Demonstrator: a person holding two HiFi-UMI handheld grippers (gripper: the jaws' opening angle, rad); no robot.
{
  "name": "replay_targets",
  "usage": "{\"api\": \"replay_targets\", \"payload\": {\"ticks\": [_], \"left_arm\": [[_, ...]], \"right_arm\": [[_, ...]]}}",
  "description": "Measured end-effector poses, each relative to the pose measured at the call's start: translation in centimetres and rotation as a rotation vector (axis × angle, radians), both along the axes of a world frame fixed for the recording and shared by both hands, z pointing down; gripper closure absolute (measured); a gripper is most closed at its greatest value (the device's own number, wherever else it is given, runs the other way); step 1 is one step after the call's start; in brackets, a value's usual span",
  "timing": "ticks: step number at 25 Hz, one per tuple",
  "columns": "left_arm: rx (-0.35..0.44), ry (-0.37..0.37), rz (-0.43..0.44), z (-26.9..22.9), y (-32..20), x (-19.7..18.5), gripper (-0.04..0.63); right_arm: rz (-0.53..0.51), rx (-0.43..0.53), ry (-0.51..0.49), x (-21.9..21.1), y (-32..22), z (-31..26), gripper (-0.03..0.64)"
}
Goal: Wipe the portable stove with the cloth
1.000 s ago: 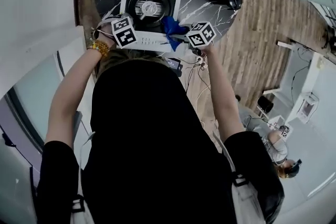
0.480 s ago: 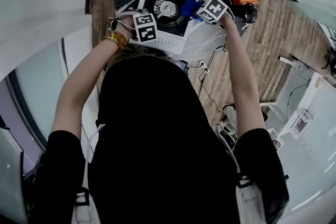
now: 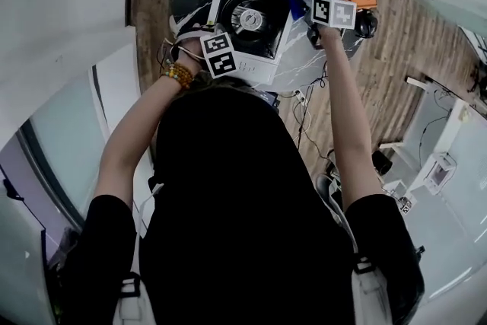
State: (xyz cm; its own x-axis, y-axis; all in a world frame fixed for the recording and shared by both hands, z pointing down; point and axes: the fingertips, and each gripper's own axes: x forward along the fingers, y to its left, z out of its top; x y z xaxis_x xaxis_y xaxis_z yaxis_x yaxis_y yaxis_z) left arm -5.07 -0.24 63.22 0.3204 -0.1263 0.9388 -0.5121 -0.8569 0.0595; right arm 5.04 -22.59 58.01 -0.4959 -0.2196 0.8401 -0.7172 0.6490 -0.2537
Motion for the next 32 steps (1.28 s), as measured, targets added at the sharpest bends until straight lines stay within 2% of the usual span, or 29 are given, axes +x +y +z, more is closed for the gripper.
{"api": "replay_targets", "payload": {"ticks": [1, 4, 6, 9, 13, 19, 23, 26, 27, 28, 31, 32], "left_arm": [[-0.003, 0.001, 0.000, 0.0, 0.0, 0.1, 0.551], [-0.009, 0.009, 0.006, -0.1, -0.1, 0.3, 0.550], [-0.002, 0.020, 0.010, -0.1, -0.1, 0.4, 0.549], [0.012, 0.045, 0.016, 0.0, -0.1, 0.2, 0.549], [0.016, 0.079, 0.041, -0.3, 0.0, 0.2, 0.549], [-0.002, 0.105, 0.073, -0.2, 0.0, 0.1, 0.543], [0.000, 0.113, 0.082, -0.4, 0.1, 0.2, 0.541], [0.006, 0.114, 0.080, -0.4, 0.1, 0.1, 0.540], [0.008, 0.116, 0.080, -0.3, 0.1, 0.0, 0.540], [0.010, 0.123, 0.078, -0.3, 0.2, -0.1, 0.540], [0.020, 0.209, 0.035, -0.5, 0.5, 0.0, 0.534], [0.028, 0.267, 0.004, -1.0, 0.6, 0.0, 0.531]], "right_arm": [[0.020, -0.032, 0.026, -0.5, -0.3, 0.8, 0.532], [-0.034, -0.140, 0.185, -2.1, 0.6, 4.6, 0.532], [-0.014, -0.179, 0.253, -2.7, 0.8, 5.8, 0.535], [0.020, -0.225, 0.291, -3.7, 1.0, 6.0, 0.535], [-0.011, -0.251, 0.338, -5.6, 1.4, 6.0, 0.537], [-0.099, -0.254, 0.326, -11.7, 2.5, 6.2, 0.537], [-0.167, -0.294, 0.269, -16.5, 3.6, 5.9, 0.537], [-0.265, -0.269, 0.263, -18.3, 3.8, 5.7, 0.541], [-0.293, -0.254, 0.208, -18.8, 3.9, 5.3, 0.541], [-0.293, -0.252, 0.090, -19.5, 3.9, 4.3, 0.538], [-0.164, -0.247, -0.444, -20.5, 4.2, -3.0, 0.536], [-0.143, -0.202, -0.566, -19.7, 4.6, -5.7, 0.535]]}}
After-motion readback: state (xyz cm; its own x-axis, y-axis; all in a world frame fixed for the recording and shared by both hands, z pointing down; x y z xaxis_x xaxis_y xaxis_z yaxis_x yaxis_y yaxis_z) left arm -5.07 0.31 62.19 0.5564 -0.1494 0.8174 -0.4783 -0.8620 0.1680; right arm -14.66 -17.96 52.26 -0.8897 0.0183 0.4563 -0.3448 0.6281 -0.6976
